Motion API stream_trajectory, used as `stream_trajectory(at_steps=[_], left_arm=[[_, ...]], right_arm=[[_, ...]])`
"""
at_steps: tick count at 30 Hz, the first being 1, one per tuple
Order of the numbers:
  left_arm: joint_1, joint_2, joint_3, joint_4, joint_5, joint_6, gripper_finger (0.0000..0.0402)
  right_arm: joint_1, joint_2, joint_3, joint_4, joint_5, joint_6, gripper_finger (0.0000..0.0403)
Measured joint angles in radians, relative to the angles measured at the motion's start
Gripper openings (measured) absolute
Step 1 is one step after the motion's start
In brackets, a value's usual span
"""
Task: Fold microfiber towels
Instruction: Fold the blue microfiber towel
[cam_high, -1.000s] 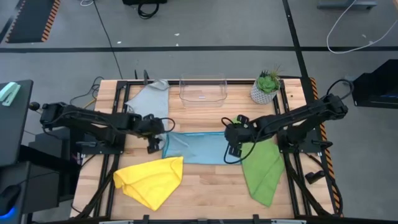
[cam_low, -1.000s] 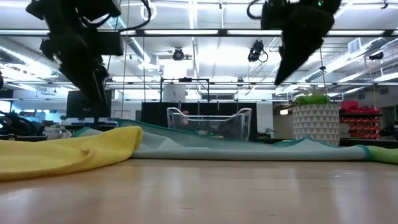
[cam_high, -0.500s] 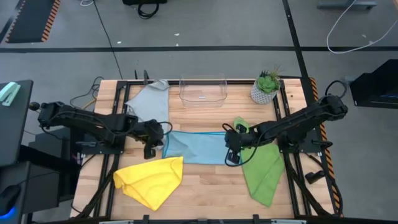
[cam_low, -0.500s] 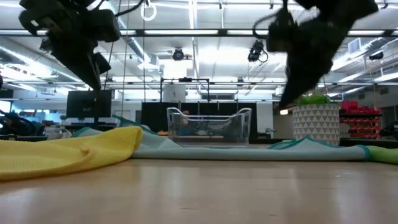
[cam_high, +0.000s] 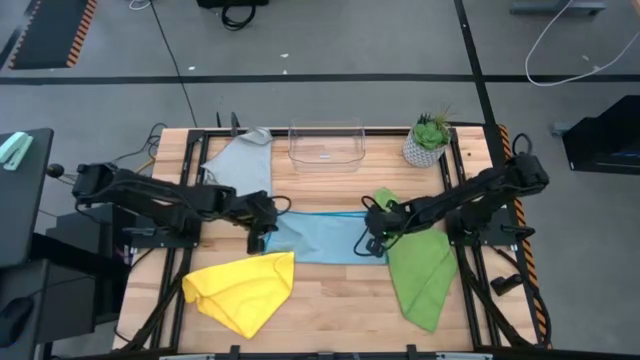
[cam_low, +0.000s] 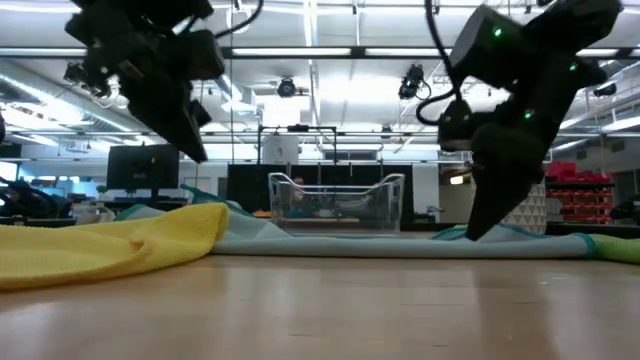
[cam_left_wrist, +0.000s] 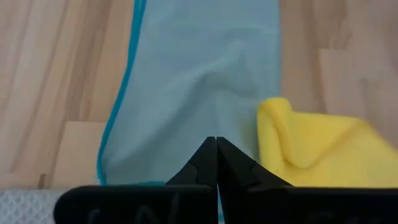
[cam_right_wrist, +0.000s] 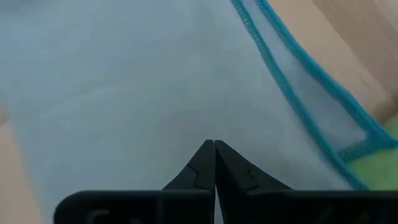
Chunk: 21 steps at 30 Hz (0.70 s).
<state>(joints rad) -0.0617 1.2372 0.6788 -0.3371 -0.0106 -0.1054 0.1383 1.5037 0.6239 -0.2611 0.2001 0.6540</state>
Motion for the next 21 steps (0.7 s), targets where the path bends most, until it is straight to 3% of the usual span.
stream_trajectory(at_steps=[9, 21], left_arm=[[0.052, 0.147, 0.000, 0.064, 0.000, 0.057, 0.0005], [0.078, 0.165, 0.000, 0.082, -0.011, 0.091, 0.0008]], right_arm=[[-0.178, 0.051, 0.005, 0.033, 0.006, -0.099, 0.0008], [-0.424, 0.037, 0.027, 0.140, 0.031, -0.392, 0.0012]])
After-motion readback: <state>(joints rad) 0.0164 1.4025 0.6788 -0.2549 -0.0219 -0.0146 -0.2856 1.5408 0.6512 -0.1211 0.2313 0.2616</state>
